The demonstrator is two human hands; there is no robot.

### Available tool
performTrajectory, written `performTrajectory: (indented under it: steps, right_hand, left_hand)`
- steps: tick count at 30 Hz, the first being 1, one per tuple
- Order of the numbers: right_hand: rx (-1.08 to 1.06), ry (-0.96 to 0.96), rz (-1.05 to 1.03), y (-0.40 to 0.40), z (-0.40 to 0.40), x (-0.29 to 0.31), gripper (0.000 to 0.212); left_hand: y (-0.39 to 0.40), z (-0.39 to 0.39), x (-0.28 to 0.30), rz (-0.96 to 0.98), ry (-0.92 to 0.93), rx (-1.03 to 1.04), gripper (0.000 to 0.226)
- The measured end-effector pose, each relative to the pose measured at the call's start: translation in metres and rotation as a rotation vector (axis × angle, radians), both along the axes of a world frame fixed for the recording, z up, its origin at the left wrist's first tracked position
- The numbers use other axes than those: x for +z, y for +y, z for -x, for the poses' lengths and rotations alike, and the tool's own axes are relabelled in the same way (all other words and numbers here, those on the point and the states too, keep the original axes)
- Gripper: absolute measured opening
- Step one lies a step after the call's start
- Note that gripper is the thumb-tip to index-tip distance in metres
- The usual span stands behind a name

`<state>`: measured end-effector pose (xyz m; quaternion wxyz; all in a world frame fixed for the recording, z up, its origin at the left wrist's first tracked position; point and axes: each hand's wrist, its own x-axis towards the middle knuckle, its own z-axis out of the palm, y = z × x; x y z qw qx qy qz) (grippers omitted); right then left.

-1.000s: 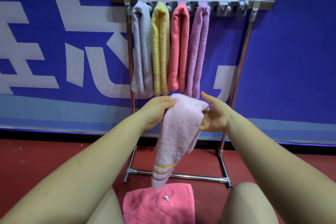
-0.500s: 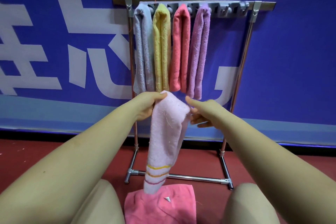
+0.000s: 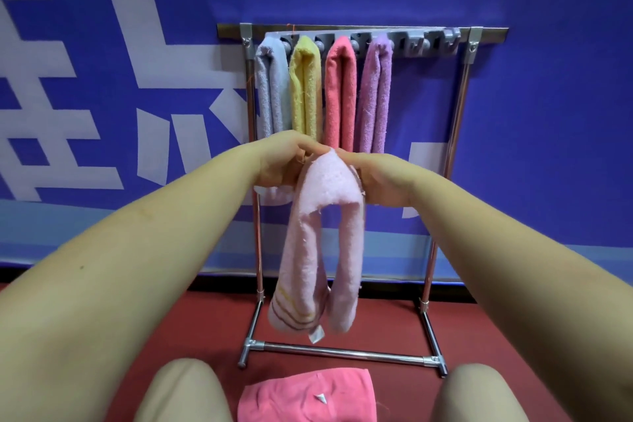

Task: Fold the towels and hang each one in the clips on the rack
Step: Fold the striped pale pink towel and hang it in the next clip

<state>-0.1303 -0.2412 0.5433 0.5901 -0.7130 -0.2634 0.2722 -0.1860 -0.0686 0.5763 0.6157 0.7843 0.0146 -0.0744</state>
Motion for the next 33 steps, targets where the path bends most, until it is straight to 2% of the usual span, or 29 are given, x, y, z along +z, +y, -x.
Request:
performTrajectory:
  steps: [3, 4, 6, 7, 9, 12, 15, 18, 21, 26, 33]
  right_hand:
    - [0.037, 0.032, 0.026, -0.01, 0.001, 0.012, 0.036]
    - [0.028, 0.028, 0.053, -0.012, 0.004, 0.018, 0.044]
    - [0.043, 0.008, 0.105, -0.018, -0.002, 0.021, 0.062]
    - [0.039, 0.011, 0.085, -0.021, -0.005, 0.023, 0.059]
    - [0.018, 0.008, 0.015, -0.029, -0.005, 0.031, 0.039]
    - [0.077, 0.029, -0.078, -0.046, -0.011, 0.045, 0.026]
    - [0.087, -0.026, 0.049, -0.058, -0.017, 0.057, 0.045]
    - [-0.007, -0.087, 0.113, -0.069, -0.022, 0.071, 0.037]
    - [-0.069, -0.139, 0.055, -0.081, -0.032, 0.085, 0.027]
    - [-0.133, -0.154, 0.056, -0.105, -0.058, 0.101, 0.04]
    - [-0.223, -0.163, 0.106, -0.134, -0.098, 0.132, 0.032]
  left_hand:
    - [-0.001, 0.0, 0.007, -0.014, 0.015, -0.045, 0.031]
    - [-0.003, 0.0, 0.009, -0.012, 0.019, -0.06, 0.034]
    - [-0.007, -0.002, 0.01, -0.016, 0.014, -0.086, 0.025]
    - [-0.009, -0.003, 0.011, -0.02, 0.019, -0.109, 0.02]
    - [-0.015, -0.005, 0.014, -0.031, 0.034, -0.156, 0.02]
    - [-0.024, -0.013, 0.019, -0.006, -0.001, -0.201, 0.034]
    - [-0.038, -0.023, 0.028, -0.011, -0.069, -0.229, 0.046]
    - [-0.06, -0.033, 0.039, -0.015, -0.122, -0.218, 0.036]
    - [-0.076, -0.049, 0.048, 0.007, -0.127, -0.239, 0.045]
    - [-0.097, -0.086, 0.048, 0.09, -0.125, -0.277, 0.016]
    - [-0.125, -0.139, 0.069, 0.148, -0.179, -0.282, 0.028]
